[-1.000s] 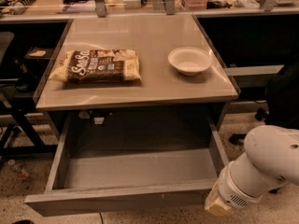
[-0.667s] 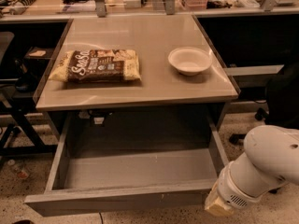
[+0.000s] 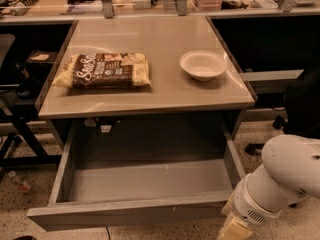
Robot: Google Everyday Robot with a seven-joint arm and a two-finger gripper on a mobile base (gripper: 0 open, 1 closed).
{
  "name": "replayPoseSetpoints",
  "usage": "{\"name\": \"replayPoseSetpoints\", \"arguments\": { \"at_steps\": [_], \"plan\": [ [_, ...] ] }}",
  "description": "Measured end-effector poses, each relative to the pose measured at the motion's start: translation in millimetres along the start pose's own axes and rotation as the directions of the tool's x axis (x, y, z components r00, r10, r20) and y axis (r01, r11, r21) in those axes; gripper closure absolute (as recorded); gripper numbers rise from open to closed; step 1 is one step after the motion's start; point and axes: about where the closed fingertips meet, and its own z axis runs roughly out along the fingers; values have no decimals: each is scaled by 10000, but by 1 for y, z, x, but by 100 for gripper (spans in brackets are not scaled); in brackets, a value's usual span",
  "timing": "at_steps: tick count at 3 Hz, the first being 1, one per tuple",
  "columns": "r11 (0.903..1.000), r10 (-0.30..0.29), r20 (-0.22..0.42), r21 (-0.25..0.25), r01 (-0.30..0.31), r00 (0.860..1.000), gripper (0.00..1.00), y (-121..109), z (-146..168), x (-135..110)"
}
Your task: Close top drawer
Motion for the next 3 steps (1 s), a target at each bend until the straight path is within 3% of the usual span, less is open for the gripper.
{"name": "replayPoseSetpoints", "arguments": {
  "at_steps": [1,2,3],
  "plan": [
    [10000,0,0,1,0,10000,0,0,0,0],
    [10000,0,0,1,0,10000,0,0,0,0],
    [10000,0,-1,1,0,10000,19,0,0,0]
  ]
}}
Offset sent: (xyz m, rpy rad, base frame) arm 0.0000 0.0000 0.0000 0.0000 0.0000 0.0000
